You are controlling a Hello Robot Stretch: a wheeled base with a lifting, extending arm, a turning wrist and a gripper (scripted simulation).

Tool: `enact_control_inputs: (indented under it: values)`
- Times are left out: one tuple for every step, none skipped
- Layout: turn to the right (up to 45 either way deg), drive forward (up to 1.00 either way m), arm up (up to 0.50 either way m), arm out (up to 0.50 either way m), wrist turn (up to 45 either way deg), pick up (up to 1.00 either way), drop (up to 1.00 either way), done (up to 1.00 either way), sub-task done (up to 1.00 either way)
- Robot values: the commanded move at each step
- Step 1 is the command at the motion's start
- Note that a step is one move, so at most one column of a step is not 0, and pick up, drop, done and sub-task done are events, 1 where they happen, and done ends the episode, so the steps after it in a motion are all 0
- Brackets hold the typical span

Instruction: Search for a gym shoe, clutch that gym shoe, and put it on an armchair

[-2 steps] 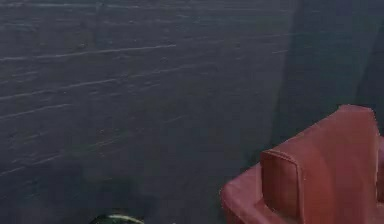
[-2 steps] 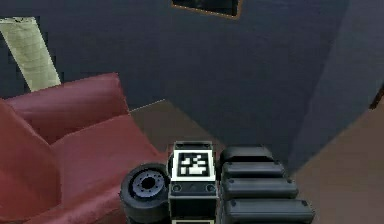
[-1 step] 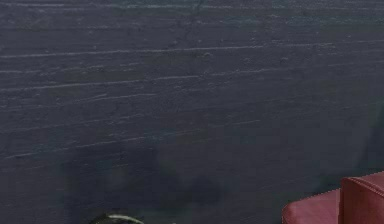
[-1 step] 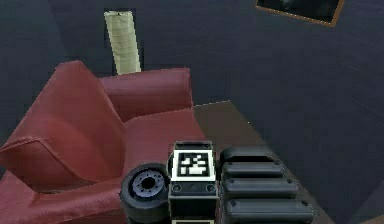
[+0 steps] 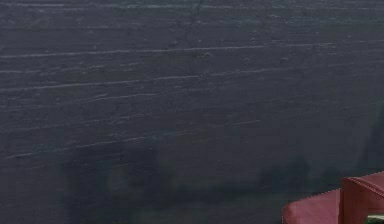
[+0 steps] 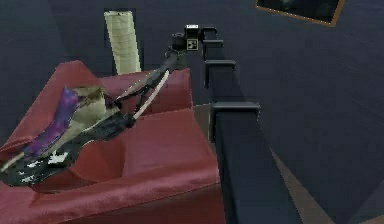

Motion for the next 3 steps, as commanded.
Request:
enact_control_inputs:
  values:
    - [0.0,0.00,0.00,0.00,45.0,0.00,0.00,0.00,0.00]
    - [0.0,0.00,0.00,0.00,36.0,0.00,0.00,0.00,0.00]
    - [0.0,0.00,-0.26,0.00,0.0,0.00,0.00,0.00,0.00]
